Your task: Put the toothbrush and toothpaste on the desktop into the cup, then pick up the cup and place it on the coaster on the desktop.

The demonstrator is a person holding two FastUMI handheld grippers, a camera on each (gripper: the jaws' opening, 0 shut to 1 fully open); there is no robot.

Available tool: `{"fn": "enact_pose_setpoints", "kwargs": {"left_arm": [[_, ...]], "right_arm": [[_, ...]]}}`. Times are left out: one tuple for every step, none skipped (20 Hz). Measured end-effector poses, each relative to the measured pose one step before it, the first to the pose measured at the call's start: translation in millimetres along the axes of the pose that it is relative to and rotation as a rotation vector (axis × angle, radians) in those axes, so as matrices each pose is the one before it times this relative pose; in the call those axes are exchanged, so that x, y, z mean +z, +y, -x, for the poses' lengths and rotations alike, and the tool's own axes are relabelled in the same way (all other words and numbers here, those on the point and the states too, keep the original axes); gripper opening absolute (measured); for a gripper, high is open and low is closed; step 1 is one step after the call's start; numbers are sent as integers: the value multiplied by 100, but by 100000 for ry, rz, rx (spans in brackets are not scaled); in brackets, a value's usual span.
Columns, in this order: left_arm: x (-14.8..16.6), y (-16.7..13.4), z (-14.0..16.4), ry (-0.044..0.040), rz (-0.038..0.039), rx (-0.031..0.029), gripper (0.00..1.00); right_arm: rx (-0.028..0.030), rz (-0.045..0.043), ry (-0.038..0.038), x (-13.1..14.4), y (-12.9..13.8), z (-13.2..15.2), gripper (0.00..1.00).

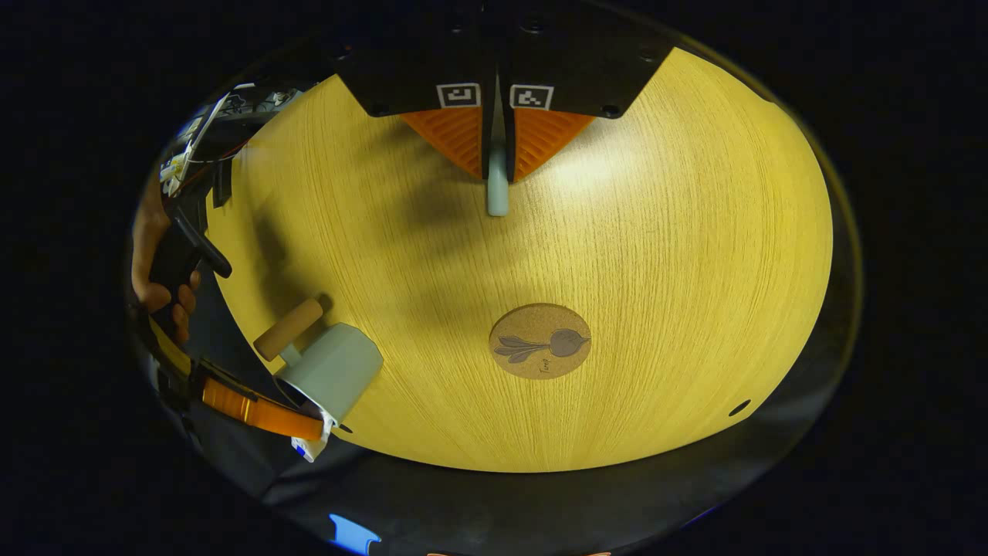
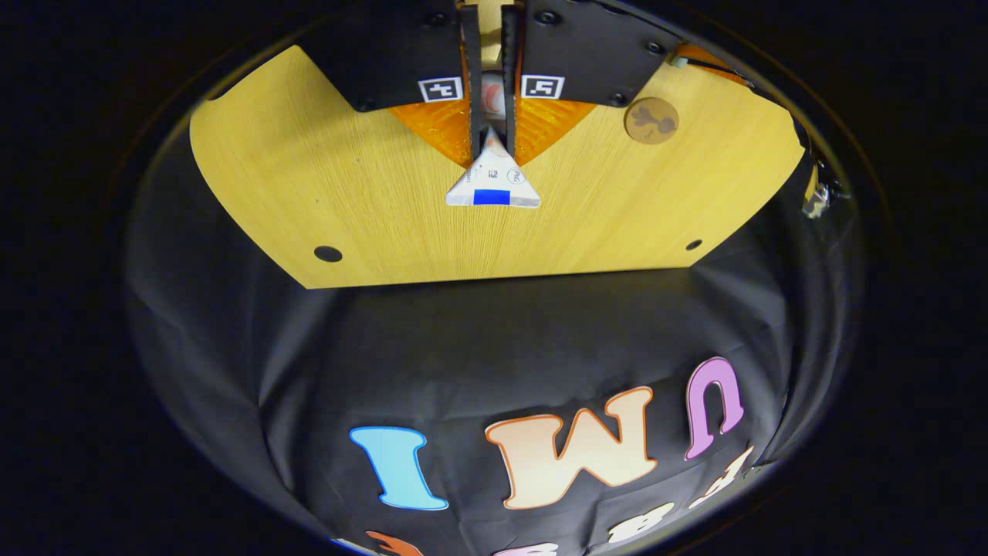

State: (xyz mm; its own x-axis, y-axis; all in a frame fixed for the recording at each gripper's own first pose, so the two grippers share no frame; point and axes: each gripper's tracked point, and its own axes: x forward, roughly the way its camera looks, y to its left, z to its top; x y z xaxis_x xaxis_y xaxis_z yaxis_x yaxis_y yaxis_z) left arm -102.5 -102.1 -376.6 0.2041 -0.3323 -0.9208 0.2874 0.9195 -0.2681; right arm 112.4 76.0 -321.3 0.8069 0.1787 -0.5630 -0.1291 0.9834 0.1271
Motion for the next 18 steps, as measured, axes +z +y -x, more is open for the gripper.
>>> {"fn": "enact_pose_setpoints", "kwargs": {"left_arm": [[-14, 10, -52, -105, -140, -214, 0], [-7, -5, -32, -268, -360, -199, 0], [-36, 31, -43, -81, -311, -56, 0], [58, -83, 126, -200, -560, -50, 0], [-59, 30, -86, -84, -219, 57, 0], [7, -11, -24, -252, -250, 70, 0], [62, 20, 10, 0, -18, 58, 0], [-7, -43, 88, -47, 68, 44, 0], [-47, 18, 9, 153, -39, 326, 0], [-81, 106, 4, 369, -201, 689, 0], [-64, 179, 84, 363, -677, 1120, 0], [-56, 256, 80, -117, -453, 1180, 0], [104, 133, 219, -1472, -33, 707, 0], [126, -31, 97, -1863, 137, -131, 0], [-11, -62, 155, -641, 76, -183, 0], [130, 46, 302, -1579, -280, 169, 0], [76, -14, 313, -340, -317, 178, 0], [130, -41, 202, -994, -392, 20, 0]], "right_arm": [[445, 268, 889, -228, 64, -198, 13], [1156, -673, 547, -25, 242, 98, 17], [770, -815, 1011, -106, 195, 353, 21], [-112, -174, 116, 134, -75, 456, 25], [27, 443, -895, 236, -196, 499, 53], [-407, 692, -1232, 414, -145, 505, 61], [-241, 584, -1126, 250, -243, 528, 76], [109, 280, -1357, 461, -150, 799, 88], [-342, 222, -1141, 304, -249, 685, 88], [-209, 37, -1100, 344, -274, 842, 89], [-45, -334, -515, 90, -217, 810, 89], [204, -599, -466, 70, -194, 782, 89], [-131, -412, -272, -115, -183, 548, 89], [-353, -542, -420, -21, -356, 657, 89], [-737, -715, -282, -62, -481, 655, 89], [-713, -967, 29, -171, -417, 498, 89], [-538, -1132, 390, -341, -325, 393, 89], [-846, -1014, 669, -268, -463, 348, 89]]}}
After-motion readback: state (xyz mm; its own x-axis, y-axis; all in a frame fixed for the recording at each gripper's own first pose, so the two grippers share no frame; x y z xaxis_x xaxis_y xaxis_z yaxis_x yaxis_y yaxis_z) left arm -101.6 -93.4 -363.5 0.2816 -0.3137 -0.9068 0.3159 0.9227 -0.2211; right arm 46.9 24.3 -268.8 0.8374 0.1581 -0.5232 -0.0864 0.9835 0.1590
